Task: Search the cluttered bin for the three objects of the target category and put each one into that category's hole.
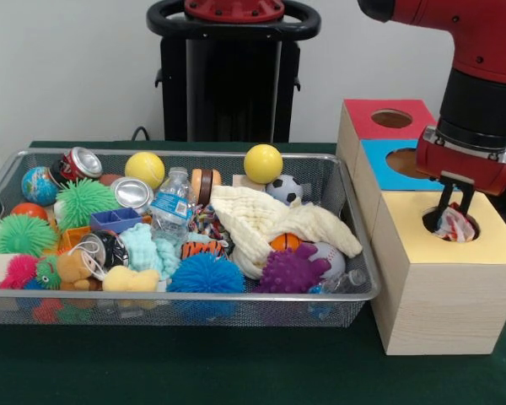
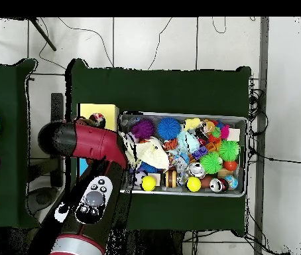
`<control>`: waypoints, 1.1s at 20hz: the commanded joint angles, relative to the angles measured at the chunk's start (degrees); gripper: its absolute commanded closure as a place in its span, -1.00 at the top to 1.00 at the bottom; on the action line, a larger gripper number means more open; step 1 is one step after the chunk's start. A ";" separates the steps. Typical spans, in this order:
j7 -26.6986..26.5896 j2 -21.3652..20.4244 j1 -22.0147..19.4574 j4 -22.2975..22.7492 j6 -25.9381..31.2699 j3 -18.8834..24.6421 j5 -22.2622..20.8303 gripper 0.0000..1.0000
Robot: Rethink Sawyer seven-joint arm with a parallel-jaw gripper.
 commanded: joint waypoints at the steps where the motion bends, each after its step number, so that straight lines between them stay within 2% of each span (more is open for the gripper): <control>1: 12.14 4.05 -0.53 7.90 -0.92 1.20 -1.82 -1.00; 12: 11.14 4.53 -2.15 10.15 -7.72 4.51 -0.73 -1.00; 17: 10.69 5.19 -2.32 9.70 -10.99 5.12 -0.78 -1.00; 22: 10.59 6.32 -2.45 8.52 -11.39 5.05 -0.36 -1.00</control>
